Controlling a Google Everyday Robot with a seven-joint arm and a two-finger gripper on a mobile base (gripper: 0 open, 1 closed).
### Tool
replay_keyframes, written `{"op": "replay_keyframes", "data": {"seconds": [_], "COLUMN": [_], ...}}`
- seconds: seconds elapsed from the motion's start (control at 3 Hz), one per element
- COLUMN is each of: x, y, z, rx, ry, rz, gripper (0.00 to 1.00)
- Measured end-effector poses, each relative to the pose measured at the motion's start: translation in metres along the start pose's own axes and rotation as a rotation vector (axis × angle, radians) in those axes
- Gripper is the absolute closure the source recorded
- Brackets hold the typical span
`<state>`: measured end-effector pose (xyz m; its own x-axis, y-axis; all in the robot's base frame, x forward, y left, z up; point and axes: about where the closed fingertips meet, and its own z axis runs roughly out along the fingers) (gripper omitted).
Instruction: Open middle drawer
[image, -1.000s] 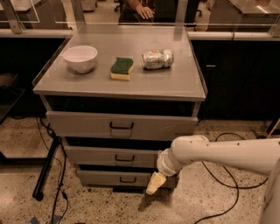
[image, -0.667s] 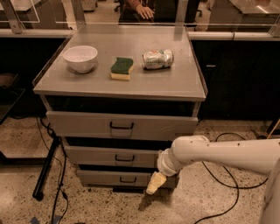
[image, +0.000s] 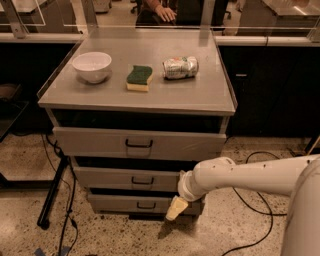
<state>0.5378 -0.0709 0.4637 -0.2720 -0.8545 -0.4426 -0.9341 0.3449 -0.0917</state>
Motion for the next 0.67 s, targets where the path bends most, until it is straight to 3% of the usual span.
{"op": "replay_keyframes", "data": {"seconds": [0.67], "x": [0.004], "y": [-0.024], "z": [0.012], "rx": [0.047], "ry": [0.009], "rz": [0.000], "gripper": [0.00]}}
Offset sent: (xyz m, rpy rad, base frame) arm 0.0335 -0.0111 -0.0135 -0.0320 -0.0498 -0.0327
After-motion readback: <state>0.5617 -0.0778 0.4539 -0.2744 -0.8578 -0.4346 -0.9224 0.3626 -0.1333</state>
